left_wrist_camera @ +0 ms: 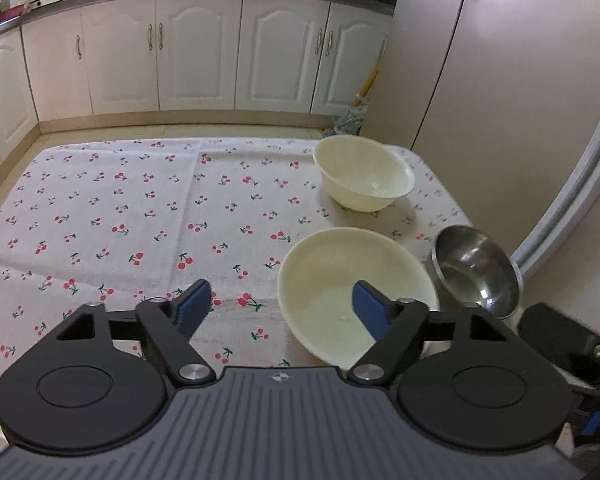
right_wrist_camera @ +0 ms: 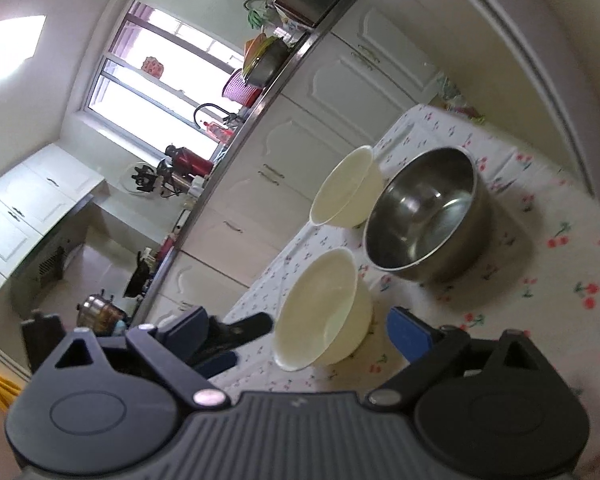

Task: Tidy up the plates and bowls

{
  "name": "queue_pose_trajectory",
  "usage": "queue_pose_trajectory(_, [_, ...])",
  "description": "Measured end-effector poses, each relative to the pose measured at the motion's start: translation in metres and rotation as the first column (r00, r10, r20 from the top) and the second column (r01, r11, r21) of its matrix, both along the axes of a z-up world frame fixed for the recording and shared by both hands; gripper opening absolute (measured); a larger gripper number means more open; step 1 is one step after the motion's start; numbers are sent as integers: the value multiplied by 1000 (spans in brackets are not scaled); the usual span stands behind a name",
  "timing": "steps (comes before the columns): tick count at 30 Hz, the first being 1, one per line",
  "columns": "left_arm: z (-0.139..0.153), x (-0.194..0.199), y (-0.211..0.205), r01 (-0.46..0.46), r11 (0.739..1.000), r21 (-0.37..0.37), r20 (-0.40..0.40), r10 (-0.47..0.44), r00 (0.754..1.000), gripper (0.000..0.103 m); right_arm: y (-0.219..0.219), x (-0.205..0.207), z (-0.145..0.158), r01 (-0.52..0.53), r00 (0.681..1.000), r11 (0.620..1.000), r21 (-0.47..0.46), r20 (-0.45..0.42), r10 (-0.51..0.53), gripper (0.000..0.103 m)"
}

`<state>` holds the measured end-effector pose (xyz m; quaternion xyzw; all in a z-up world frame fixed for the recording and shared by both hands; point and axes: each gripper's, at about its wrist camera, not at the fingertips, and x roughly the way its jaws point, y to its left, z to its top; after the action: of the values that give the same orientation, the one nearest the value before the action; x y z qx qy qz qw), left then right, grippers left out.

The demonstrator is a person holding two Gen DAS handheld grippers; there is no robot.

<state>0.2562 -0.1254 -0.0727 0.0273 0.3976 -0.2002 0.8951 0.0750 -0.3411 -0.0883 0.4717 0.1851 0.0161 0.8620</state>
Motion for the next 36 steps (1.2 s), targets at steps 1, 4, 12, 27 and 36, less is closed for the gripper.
queue_pose_trajectory(1, [-3, 3, -2, -5, 1000, 5, -5, 5, 1000, 82, 0, 2, -1, -3, 1000, 1000, 5, 1, 3, 96])
queue_pose_trajectory(4, [-11, 7, -5, -4, 1000, 9, -18, 5, 1000, 70, 0, 7, -2, -3, 1000, 1000, 20, 1, 3, 97])
queue_pose_trajectory(12, [-29, 19, -12, -1, 999, 37, -55, 3, 998, 34, 2, 21, -7, -25, 1000, 998, 53, 12, 25, 98])
queue_pose_trajectory(27, [-35, 22, -15, 31, 999, 30, -63, -29, 998, 16, 12, 32, -1, -66, 997, 997, 36, 38, 64, 100])
queue_pose_trajectory(36, [-23, 9, -9, 44, 999, 14, -39, -43, 998, 16, 17, 26, 5, -74, 996, 997, 15, 42, 73, 101])
